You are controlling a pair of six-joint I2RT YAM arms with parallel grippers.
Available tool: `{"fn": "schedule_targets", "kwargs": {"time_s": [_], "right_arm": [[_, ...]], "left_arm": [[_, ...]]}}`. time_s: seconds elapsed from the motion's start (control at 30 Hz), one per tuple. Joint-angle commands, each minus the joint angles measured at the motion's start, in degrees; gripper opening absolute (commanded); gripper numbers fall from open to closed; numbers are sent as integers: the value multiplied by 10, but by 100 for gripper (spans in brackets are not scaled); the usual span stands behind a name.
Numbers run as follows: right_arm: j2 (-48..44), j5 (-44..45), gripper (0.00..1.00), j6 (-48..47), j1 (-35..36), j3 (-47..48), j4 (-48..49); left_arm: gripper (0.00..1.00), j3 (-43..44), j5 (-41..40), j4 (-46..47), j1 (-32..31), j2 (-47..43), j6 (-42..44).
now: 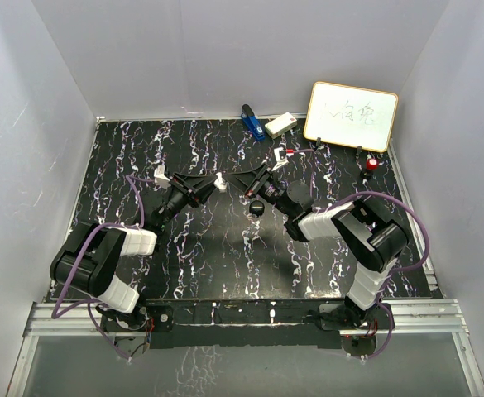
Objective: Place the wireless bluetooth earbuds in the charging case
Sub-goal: Place the earbud in the charging case.
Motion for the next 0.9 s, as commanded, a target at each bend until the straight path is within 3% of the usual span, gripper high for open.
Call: {"fn": "schedule_targets", "kwargs": {"time_s": [0.0, 0.87], "right_arm": [[1, 10, 0, 3, -2, 2, 43], [7, 33, 0, 8, -2, 0, 24]], "left_arm": [[0, 18, -2, 71, -3, -6, -2], [0, 14, -22, 84, -4, -9, -3]]}}
